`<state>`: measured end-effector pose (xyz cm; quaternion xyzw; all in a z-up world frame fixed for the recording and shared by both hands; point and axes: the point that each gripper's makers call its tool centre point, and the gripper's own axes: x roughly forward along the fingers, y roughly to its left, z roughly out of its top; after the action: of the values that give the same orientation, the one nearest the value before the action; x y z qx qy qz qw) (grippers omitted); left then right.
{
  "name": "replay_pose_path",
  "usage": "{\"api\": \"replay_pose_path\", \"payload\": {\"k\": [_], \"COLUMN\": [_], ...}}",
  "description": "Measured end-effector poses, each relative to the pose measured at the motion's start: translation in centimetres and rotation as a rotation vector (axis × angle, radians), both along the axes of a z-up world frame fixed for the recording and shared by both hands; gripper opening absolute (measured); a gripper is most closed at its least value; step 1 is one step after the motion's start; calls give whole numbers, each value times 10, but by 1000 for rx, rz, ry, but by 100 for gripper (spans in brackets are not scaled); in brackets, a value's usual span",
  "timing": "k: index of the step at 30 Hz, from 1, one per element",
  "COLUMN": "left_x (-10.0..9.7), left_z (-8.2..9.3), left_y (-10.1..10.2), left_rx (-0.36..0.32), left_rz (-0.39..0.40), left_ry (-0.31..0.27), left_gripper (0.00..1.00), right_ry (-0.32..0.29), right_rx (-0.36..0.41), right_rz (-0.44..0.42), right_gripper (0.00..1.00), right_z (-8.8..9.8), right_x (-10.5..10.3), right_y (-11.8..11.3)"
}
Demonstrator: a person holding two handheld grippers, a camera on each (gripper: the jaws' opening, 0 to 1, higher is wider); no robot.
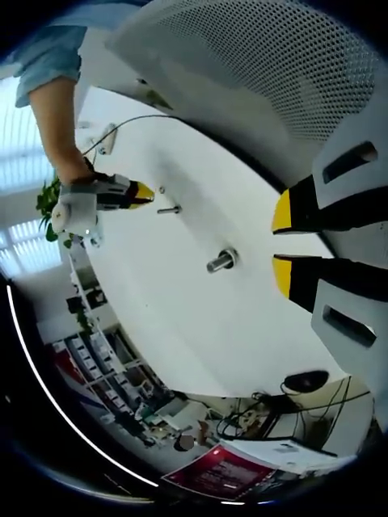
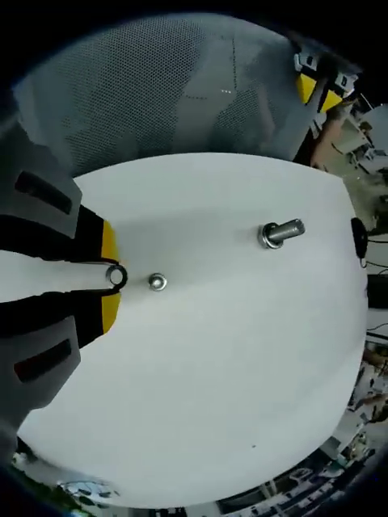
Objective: Place the washer onto the threaded stud by aligning its center hole with the stud, sliding it down to the base, and recovering from edge contact or off-axis alignment until the washer reaches the visible bottom stop.
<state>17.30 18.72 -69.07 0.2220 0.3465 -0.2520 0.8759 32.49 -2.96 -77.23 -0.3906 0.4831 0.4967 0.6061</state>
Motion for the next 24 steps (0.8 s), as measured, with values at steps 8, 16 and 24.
{"api": "replay_pose_path", "payload": {"k": [8, 16, 24], "left_x": [1, 1, 2], "left_z": [1, 1, 1], "left_y": [0, 1, 2], "left_rx": [-1, -3, -3], "left_rz": [2, 5, 9], "left_ry": [-5, -7, -10], "left_gripper": [7, 7, 7], "right_ry": [-29, -38, -39], "right_rx": [14, 14, 7], "right_rz": [31, 51, 71], "right_gripper": [13, 13, 13], "right_z": [10, 9, 5], "right_x": [4, 8, 7], "right_y": [13, 25, 32]}}
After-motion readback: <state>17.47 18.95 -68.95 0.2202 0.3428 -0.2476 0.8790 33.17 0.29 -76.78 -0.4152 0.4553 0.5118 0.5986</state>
